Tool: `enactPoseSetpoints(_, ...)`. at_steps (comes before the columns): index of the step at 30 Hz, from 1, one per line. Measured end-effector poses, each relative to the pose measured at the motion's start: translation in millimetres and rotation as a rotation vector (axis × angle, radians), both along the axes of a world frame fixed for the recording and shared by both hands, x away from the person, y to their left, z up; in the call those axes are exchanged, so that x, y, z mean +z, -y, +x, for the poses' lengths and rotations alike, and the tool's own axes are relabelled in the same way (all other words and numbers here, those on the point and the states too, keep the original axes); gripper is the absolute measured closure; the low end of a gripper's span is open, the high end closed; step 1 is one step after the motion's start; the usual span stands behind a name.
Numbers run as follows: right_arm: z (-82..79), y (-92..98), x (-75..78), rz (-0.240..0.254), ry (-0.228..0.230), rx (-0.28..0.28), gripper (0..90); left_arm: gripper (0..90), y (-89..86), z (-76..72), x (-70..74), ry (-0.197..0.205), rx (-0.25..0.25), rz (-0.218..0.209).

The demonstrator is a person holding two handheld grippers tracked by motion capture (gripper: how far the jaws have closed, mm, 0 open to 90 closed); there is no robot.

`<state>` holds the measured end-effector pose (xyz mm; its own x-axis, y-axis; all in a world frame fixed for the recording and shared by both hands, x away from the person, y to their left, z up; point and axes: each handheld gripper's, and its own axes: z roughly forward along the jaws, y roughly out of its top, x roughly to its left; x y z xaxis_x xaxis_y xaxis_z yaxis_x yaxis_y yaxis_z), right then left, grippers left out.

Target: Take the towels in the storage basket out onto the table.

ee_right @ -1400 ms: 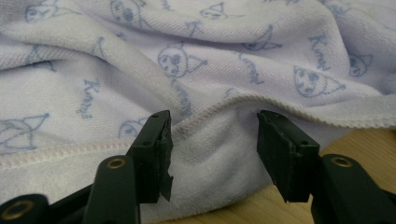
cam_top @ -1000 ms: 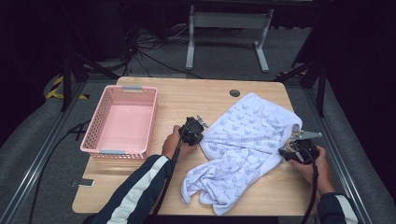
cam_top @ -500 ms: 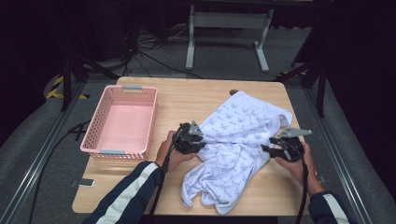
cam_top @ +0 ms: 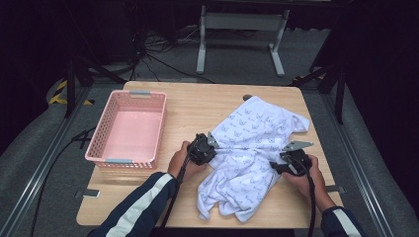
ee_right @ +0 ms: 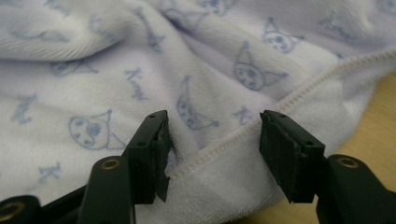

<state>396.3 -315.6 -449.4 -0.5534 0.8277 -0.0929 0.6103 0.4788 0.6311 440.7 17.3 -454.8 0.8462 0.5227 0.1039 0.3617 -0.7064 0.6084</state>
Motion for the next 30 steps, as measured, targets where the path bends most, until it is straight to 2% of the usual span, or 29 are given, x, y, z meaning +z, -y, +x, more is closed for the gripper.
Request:
enactPoseSetpoints(1,6.9,3.6,-0.1,0.010,0.002,-0.021,43.5,88.4,-0.2,1.6,-0.3,0.023,0.020,0.015)
enactPoseSetpoints(3,20.3,8.3,-0.6,0.018,0.009,-0.031,44.1,88.6,-4.4,6.1,0.0,0.008,0.039,0.008)
enactPoseSetpoints(5,32.0,10.1,-0.4,0.014,0.014,-0.048,44.2,88.8,-8.9,8.7,-0.5,0.036,0.070,0.025)
enactPoseSetpoints(7,44.4,8.8,-1.0,0.009,0.035,-0.043,45.2,88.8,-14.7,11.9,-1.0,0.036,0.103,0.022)
enactPoseSetpoints(9,57.4,5.9,-1.0,0.008,0.040,-0.039,46.3,88.8,-19.4,16.5,0.3,0.043,0.128,0.050)
enactPoseSetpoints(10,63.2,3.4,-0.9,0.004,0.044,-0.035,46.4,88.8,-23.9,20.9,-0.8,0.032,0.167,0.024)
enactPoseSetpoints(11,70.0,-1.1,-0.6,-0.012,0.050,-0.030,46.7,88.7,-26.5,23.5,-1.6,0.031,0.191,0.007)
enactPoseSetpoints(13,72.5,-4.4,0.3,-0.030,0.053,-0.037,46.9,88.5,-28.1,25.2,-1.8,0.028,0.196,-0.003)
enactPoseSetpoints(15,71.2,-10.6,1.9,-0.077,0.069,-0.033,48.9,82.6,-27.4,23.8,-0.7,0.065,0.230,0.012)
enactPoseSetpoints(16,68.5,-11.1,3.2,-0.088,0.073,-0.033,49.6,78.6,-27.3,21.6,1.7,0.064,0.220,-0.015)
enactPoseSetpoints(17,63.9,-10.5,5.6,-0.083,0.073,-0.030,49.7,77.0,-26.8,16.3,5.5,0.055,0.174,-0.078)
enactPoseSetpoints(19,49.2,-4.2,13.3,-0.037,0.068,-0.004,50.8,74.4,-21.7,2.7,12.2,0.062,0.101,-0.076)
enactPoseSetpoints(20,41.0,-2.0,16.7,-0.033,0.063,0.003,50.2,74.3,-18.7,-6.8,14.4,0.038,0.036,-0.087)
enactPoseSetpoints(21,30.4,0.8,19.9,-0.012,0.060,0.020,49.3,74.4,-16.1,-13.1,14.3,0.043,0.018,-0.072)
enactPoseSetpoints(22,24.1,2.5,20.7,0.006,0.056,0.033,49.2,76.4,-12.9,-22.7,13.3,0.047,-0.025,-0.042)
enactPoseSetpoints(23,14.1,4.3,20.2,0.023,0.042,0.034,49.0,77.6,-11.9,-28.9,11.2,0.009,-0.063,-0.055)
enactPoseSetpoints(24,5.6,5.2,17.9,0.000,0.033,0.039,48.3,77.6,-10.6,-33.0,8.8,-0.006,-0.075,-0.051)
enactPoseSetpoints(25,5.6,5.2,17.9,0.000,0.033,0.039,48.3,77.9,-10.6,-33.0,8.8,-0.006,-0.075,-0.051)
enactPoseSetpoints(26,-5.2,9.2,12.9,-0.006,0.019,0.037,47.5,78.6,-10.0,-36.9,4.0,0.000,-0.078,-0.031)
enactPoseSetpoints(29,-10.9,12.5,8.4,0.005,-0.008,0.029,48.1,80.8,-13.1,-35.1,-0.2,-0.006,-0.057,-0.027)
enactPoseSetpoints(30,-13.3,12.7,2.0,-0.004,-0.023,0.031,52.7,83.8,-17.0,-30.0,-0.5,-0.035,-0.054,-0.057)
